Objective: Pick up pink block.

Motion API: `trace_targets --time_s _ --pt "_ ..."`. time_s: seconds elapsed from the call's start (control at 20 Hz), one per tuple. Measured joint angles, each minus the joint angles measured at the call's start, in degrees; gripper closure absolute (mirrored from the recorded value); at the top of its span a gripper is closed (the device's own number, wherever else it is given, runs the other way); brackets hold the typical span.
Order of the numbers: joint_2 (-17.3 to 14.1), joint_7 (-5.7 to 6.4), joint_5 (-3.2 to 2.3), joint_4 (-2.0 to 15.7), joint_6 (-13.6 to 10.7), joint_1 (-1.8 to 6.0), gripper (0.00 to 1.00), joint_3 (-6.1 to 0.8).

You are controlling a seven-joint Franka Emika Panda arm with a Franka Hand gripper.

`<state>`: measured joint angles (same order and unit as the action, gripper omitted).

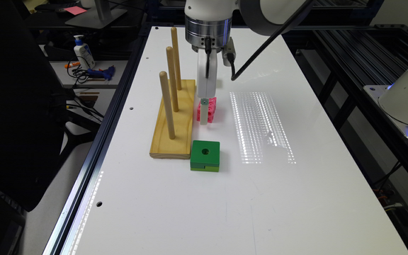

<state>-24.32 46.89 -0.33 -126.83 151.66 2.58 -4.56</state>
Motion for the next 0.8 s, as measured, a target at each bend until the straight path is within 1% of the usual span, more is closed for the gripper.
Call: trace_targets --time_s 0.2,0.4,0.55,0.6,0.8 --pt "-0.78 0.00 0.00 0.18 0.32 0.00 0.00 0.00" --pt "-1.82 0.02 -0.06 0.28 1.54 0.01 0.00 0.01" --pt "-1.89 0.01 -0.06 0.37 1.62 0.01 0.00 0.02" --pt "-1.88 0.02 -0.06 0.35 1.62 0.01 1.00 0.00" --pt "-1.88 0.02 -0.06 0.35 1.62 0.01 1.00 0.00"
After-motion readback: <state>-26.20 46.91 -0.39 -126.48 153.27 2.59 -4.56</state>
